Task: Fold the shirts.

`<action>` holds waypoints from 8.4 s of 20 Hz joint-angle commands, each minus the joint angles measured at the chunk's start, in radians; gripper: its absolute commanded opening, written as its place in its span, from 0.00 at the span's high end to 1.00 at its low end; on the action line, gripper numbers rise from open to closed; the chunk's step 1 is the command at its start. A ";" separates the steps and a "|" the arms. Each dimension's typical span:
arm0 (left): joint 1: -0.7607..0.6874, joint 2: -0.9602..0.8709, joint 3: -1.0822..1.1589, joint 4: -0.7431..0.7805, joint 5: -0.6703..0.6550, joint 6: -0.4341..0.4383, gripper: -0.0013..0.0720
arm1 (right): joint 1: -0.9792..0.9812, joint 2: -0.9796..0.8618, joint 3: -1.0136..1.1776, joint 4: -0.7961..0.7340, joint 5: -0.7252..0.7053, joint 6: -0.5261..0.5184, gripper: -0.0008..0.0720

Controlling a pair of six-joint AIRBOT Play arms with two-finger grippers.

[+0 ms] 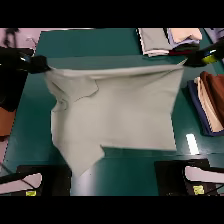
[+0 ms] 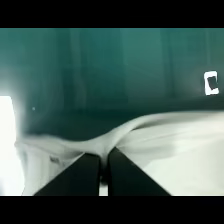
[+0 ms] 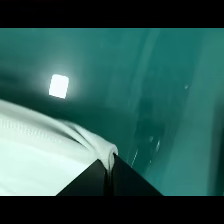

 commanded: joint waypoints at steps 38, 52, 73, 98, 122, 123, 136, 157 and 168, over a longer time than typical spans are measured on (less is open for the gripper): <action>0.001 0.455 -0.732 0.095 -0.145 -0.048 0.31 | -0.483 0.307 -0.920 0.195 0.019 -0.127 0.36; 0.001 0.503 -0.793 0.105 -0.209 -0.061 0.31 | -0.222 0.307 -1.021 0.187 -0.079 -0.139 0.97; -0.097 0.504 -1.114 -0.235 -0.003 -0.094 0.63 | -0.116 0.307 -0.935 0.188 -0.084 -0.138 0.97; -0.100 0.609 -0.717 0.147 -0.077 -0.129 0.95 | 0.007 0.337 -0.579 -0.041 -0.011 -0.014 0.97; -0.018 0.154 -0.373 0.071 0.088 -0.068 0.95 | -0.122 -0.202 -0.174 0.267 0.039 -0.060 0.27; -0.018 0.154 -0.374 0.043 0.091 -0.068 0.95 | -0.156 -0.202 -0.214 0.285 0.044 -0.070 0.26; -0.344 0.058 -0.373 -0.065 0.287 -0.103 0.95 | -0.081 -0.261 -0.450 0.456 -0.141 -0.209 0.71; -0.603 -0.459 0.033 -0.204 0.294 -0.103 0.95 | 0.266 0.006 0.175 0.457 0.005 -0.026 0.97; -0.315 -0.019 0.072 0.123 0.137 -0.147 0.95 | 0.548 -0.083 0.185 0.642 -0.158 -0.028 0.97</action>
